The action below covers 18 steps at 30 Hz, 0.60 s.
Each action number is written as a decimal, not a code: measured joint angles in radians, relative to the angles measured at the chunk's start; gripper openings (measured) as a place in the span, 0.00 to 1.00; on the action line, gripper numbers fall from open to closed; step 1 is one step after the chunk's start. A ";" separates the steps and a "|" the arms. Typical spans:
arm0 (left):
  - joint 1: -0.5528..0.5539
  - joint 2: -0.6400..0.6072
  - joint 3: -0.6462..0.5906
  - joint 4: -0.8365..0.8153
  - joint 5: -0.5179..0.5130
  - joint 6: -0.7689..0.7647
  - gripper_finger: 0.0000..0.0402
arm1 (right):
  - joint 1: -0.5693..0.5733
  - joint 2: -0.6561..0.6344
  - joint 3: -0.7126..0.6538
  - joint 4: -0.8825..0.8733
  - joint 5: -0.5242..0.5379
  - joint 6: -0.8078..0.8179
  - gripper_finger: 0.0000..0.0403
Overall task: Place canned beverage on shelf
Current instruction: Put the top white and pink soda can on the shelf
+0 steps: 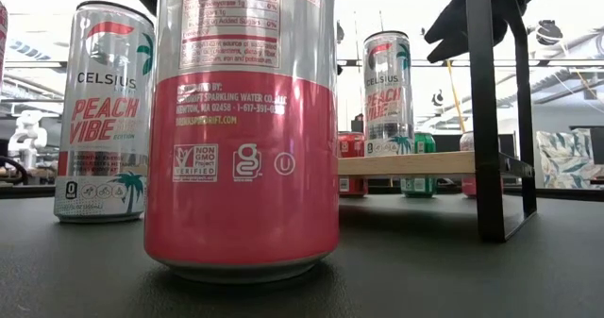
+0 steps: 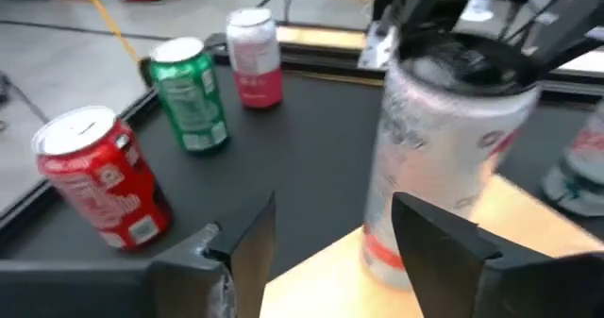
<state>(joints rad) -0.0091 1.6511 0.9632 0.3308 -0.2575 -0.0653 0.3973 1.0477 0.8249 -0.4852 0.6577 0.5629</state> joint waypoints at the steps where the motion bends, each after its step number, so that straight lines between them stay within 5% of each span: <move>1: 0.002 0.011 0.010 0.005 -0.009 0.008 0.50 | 0.000 0.000 0.000 0.001 0.001 0.000 0.75; 18: 0.022 0.113 0.092 0.029 0.072 0.080 0.39 | 0.000 0.026 0.000 0.010 0.026 -0.006 0.75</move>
<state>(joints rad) 0.0129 1.7645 1.0550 0.3601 -0.1856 0.0144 0.3969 1.0736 0.8246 -0.4750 0.6838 0.5564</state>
